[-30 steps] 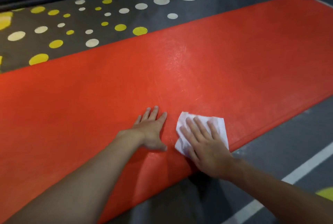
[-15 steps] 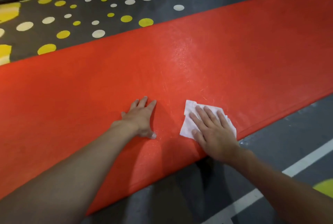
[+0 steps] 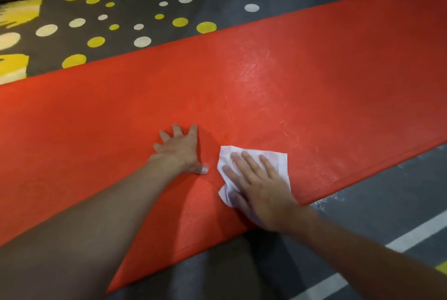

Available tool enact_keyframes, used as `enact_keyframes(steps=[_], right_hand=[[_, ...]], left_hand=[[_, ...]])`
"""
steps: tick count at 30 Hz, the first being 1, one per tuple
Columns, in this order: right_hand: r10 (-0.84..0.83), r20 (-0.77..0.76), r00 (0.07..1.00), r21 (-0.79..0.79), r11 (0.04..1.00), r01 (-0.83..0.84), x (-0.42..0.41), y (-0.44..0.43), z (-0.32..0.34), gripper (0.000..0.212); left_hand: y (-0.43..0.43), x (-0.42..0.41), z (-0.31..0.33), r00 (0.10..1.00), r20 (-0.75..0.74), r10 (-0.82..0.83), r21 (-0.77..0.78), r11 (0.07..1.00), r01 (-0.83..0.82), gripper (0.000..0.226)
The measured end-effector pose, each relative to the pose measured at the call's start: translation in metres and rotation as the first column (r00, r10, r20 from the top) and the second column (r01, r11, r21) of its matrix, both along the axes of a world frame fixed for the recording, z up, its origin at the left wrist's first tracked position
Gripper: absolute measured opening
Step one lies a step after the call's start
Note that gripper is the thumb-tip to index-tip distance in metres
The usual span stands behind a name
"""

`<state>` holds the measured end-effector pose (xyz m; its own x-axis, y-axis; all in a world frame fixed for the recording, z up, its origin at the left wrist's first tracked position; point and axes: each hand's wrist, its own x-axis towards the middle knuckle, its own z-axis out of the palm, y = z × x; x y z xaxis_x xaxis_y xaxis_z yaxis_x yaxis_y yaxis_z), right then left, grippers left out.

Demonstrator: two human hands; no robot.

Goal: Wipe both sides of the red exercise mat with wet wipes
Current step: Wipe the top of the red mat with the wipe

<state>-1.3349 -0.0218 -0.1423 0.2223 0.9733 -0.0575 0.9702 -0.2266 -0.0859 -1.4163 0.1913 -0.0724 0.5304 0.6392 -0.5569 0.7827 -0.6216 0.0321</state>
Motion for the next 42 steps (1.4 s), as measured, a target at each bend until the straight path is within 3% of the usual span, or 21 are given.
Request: enact_keyframes(steps=[2,5,7,9,10,11,14,16,19,20,23,24,25,27,29,30,33,34,37,39,42], right_hand=[[-0.039,0.054,0.998,0.042,0.998,0.037,0.036,0.006,0.001,0.056],[-0.389,-0.003,0.921,0.003,0.921,0.389,0.035,0.029,-0.002,0.068],[-0.300,-0.015,0.954,0.006,0.954,0.300,0.001,0.039,-0.002,0.066],[-0.004,-0.024,1.000,-0.009,1.000,0.004,0.004,0.034,0.000,0.059],[0.062,-0.003,0.998,-0.012,0.998,-0.062,0.024,0.035,0.000,0.057],[0.031,0.028,0.999,0.013,0.999,-0.032,0.043,0.040,-0.001,0.057],[-0.307,0.016,0.952,0.035,0.951,0.306,0.045,0.062,0.000,0.061],[-0.230,-0.029,0.973,0.035,0.972,0.231,0.013,0.071,-0.003,0.061],[0.097,-0.014,0.995,0.007,0.995,-0.097,0.039,0.069,0.002,0.057],[0.069,0.018,0.997,0.034,0.997,-0.069,0.058,0.073,0.001,0.056],[-0.339,0.019,0.941,0.069,0.939,0.337,0.075,0.088,-0.002,0.060],[-0.373,0.011,0.928,0.067,0.926,0.371,0.060,0.094,-0.004,0.061],[-0.321,-0.005,0.947,0.057,0.945,0.321,0.042,0.098,-0.004,0.061],[-0.051,-0.025,0.998,0.035,0.998,0.052,0.025,0.091,-0.003,0.060],[0.112,-0.010,0.994,0.004,0.994,-0.112,0.051,0.090,0.002,0.059],[0.073,0.037,0.997,0.013,0.997,-0.073,0.067,0.093,0.003,0.060],[-0.317,0.028,0.948,-0.045,0.947,0.318,0.078,0.110,0.003,0.072],[-0.355,0.033,0.934,-0.063,0.932,0.356,0.063,0.116,0.001,0.073],[-0.065,-0.028,0.997,-0.035,0.997,0.065,0.027,0.115,0.002,0.065],[0.064,-0.069,0.996,-0.070,0.995,-0.069,0.052,0.113,0.007,0.066],[-0.240,-0.016,0.971,-0.056,0.969,0.239,0.084,0.126,0.007,0.074]], left_hand=[[0.003,0.001,0.003,1.000,-0.001,-0.014,0.006,1.000,0.014,0.119],[0.011,0.002,0.007,1.000,0.019,-0.021,0.013,1.000,0.021,0.105],[0.019,0.006,0.007,0.999,0.031,-0.017,0.019,1.000,0.016,0.098],[0.028,0.008,0.007,0.999,0.025,-0.029,0.013,0.999,0.029,0.091],[0.033,0.010,0.007,0.999,0.018,-0.052,0.014,0.999,0.051,0.091],[0.038,0.013,0.007,0.998,0.013,-0.064,0.019,0.998,0.064,0.095],[0.047,0.020,0.009,0.998,-0.040,-0.043,0.054,0.998,0.045,0.121],[0.051,0.024,0.007,0.996,-0.072,-0.055,0.051,0.997,0.059,0.132],[0.060,0.029,0.002,0.995,-0.074,-0.069,-0.001,0.998,0.069,0.138],[0.065,0.030,0.001,0.994,-0.075,-0.075,-0.010,0.997,0.075,0.139],[0.078,0.035,0.000,0.996,-0.034,-0.077,-0.029,0.997,0.076,0.130],[0.081,0.036,-0.001,0.997,-0.012,-0.074,-0.020,0.997,0.074,0.122],[0.082,0.035,-0.002,0.998,0.017,-0.066,-0.006,0.998,0.066,0.113],[0.080,0.031,-0.002,0.996,0.074,-0.043,0.028,0.999,0.041,0.100],[0.075,0.024,-0.002,0.995,0.101,-0.029,0.054,0.998,0.023,0.096],[0.073,0.023,0.000,0.994,0.104,-0.036,0.061,0.998,0.030,0.097],[0.075,0.025,0.003,0.996,0.090,-0.029,0.058,0.998,0.023,0.109],[0.076,0.027,0.004,0.997,0.072,-0.027,0.059,0.998,0.023,0.112],[0.075,0.030,0.003,0.998,0.046,-0.035,0.075,0.997,0.031,0.109],[0.076,0.029,0.000,0.999,0.041,0.021,0.029,0.999,-0.022,0.111],[0.081,0.031,0.000,0.999,0.033,0.043,-0.012,0.999,-0.042,0.116]])
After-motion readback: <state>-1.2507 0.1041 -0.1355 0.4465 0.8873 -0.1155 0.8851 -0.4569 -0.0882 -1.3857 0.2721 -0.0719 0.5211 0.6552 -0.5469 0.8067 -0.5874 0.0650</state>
